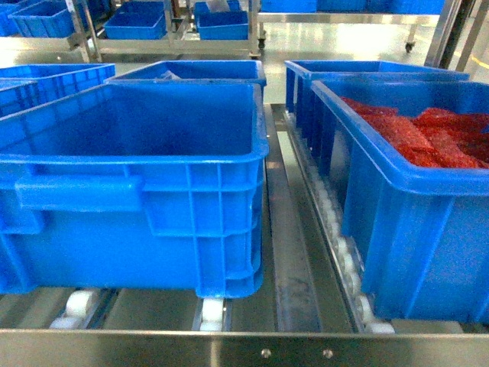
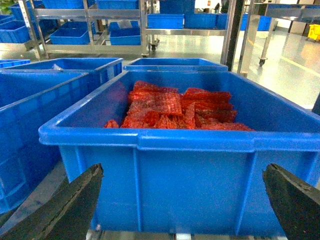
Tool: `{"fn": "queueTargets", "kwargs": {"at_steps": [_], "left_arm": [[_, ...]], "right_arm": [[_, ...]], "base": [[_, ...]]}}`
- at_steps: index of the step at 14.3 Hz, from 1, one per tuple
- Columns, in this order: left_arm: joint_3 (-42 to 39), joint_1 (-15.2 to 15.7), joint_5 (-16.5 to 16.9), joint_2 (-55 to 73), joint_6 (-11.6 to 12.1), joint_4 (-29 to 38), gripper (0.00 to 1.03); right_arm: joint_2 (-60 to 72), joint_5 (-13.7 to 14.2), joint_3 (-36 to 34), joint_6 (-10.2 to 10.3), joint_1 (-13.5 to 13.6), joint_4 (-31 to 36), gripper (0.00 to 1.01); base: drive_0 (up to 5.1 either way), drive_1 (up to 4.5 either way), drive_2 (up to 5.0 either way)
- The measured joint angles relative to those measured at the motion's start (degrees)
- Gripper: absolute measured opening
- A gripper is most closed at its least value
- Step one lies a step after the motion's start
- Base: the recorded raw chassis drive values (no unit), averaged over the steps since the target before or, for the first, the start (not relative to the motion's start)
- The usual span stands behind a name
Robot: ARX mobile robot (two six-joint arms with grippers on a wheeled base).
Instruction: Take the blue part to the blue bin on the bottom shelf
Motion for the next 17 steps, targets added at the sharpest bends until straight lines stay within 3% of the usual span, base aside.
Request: {"fn": "queueTargets", "kwargs": {"at_steps": [7, 17], "left_arm": [[0.0, 0.0, 0.0, 0.0, 0.0, 0.2, 0.44], [0.0, 0.0, 0.0, 0.1, 0.0, 0.0, 0.44]], "right_arm": [[0.0, 0.0, 0.0, 0.0, 0.0, 0.1, 0.98], [0.0, 0.0, 0.0, 0.0, 0.0, 0.1, 0.98]], "base": [[0.0, 3.93, -3.9], [0.0, 0.16, -0.2]]}}
